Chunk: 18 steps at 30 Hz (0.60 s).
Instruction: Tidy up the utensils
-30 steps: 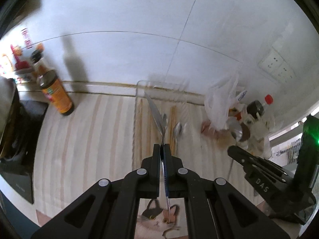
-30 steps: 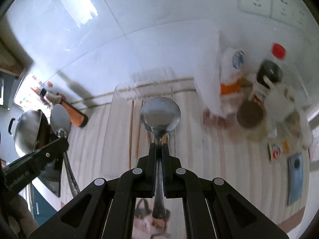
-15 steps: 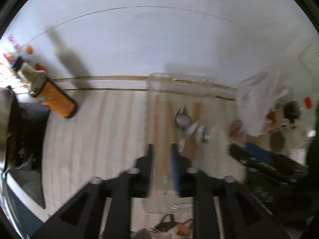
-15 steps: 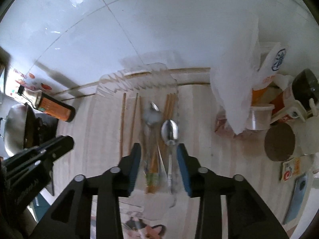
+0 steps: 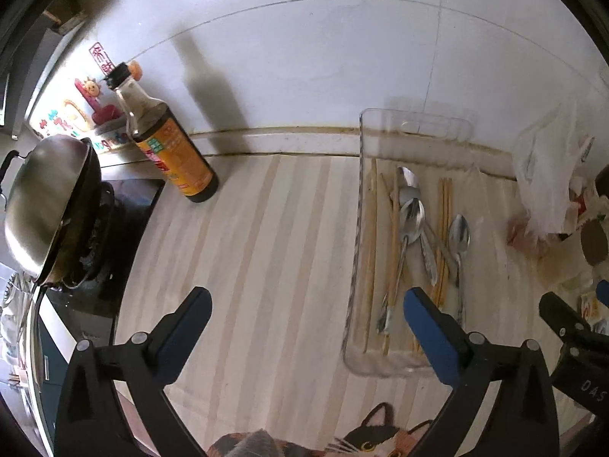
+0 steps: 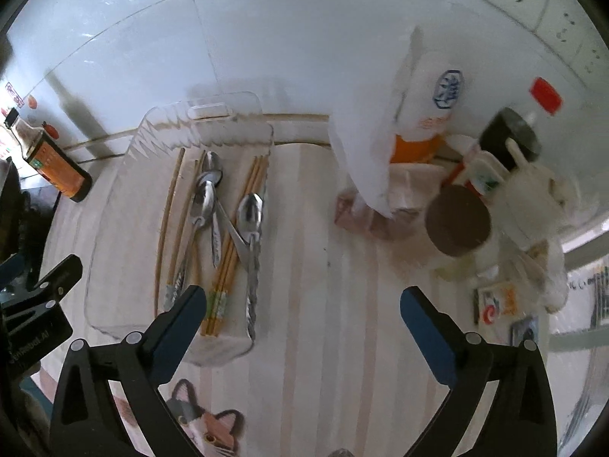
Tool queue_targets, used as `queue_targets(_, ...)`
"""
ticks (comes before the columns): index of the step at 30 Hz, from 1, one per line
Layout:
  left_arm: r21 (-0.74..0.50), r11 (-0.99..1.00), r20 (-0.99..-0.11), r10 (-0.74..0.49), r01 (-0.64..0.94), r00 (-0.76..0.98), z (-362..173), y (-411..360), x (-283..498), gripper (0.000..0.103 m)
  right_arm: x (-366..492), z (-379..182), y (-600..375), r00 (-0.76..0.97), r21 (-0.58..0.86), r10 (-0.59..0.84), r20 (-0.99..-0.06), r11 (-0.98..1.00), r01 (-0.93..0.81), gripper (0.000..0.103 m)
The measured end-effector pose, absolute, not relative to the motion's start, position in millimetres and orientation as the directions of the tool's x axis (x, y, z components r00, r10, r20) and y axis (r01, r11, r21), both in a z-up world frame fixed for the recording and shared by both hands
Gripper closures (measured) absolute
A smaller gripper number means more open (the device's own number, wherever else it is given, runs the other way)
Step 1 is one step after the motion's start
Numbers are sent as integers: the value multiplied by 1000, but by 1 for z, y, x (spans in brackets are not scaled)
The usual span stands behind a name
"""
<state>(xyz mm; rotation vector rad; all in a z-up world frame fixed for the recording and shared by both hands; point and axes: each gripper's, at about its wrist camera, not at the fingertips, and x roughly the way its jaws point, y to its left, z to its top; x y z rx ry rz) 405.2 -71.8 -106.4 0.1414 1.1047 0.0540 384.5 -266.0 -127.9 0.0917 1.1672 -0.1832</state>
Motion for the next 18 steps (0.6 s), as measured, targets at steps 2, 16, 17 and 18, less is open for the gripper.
queue_targets(2,138,990,-882,109,30,459,-102,-69,398,0,377,-123,-264,392,-33,-113,-913,978,206,0)
queue_targets(16,93,991,-811,19,96,585,-28,-45,311,0,270,-39,-236,535,-59,-215,-817,954,294,0)
queue_targets(17,88,991,-804,9,103,594,-22,-44,302,0,258,-30,-232,550,-56,-221,-806,952,300,0)
queue_targets(18,83,991,-797,1,108,604,-15,-42,294,0,249,-23,-230,560,-55,-225,-797,951,304,0)
